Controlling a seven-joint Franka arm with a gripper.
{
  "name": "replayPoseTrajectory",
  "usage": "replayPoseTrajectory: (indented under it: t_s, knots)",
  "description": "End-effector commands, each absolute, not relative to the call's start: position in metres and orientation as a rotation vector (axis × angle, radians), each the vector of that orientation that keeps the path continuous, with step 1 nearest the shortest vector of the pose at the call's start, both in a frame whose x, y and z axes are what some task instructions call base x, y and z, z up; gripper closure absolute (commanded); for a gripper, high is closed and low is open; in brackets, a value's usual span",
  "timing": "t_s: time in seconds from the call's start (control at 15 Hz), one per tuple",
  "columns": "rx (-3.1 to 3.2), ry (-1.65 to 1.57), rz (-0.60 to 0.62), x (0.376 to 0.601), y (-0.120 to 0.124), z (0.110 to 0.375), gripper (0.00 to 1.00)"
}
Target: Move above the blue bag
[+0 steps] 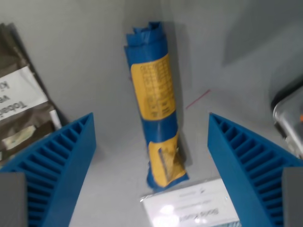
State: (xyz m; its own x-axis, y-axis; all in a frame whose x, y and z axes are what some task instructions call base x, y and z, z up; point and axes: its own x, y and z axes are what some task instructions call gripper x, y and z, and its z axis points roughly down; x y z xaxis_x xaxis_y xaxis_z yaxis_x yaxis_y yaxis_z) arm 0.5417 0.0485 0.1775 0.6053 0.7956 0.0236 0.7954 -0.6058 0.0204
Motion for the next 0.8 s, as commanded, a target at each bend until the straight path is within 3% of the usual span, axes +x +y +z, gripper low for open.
replayPoseTrajectory:
  t_s: [0.07, 0.8]
  knots:
    - [2.72, 1.564, 0.043, 0.5522, 0.0453, 0.1723, 0.0]
    - [2.757, 1.503, 0.048, 0.5563, 0.0436, 0.164, 0.0]
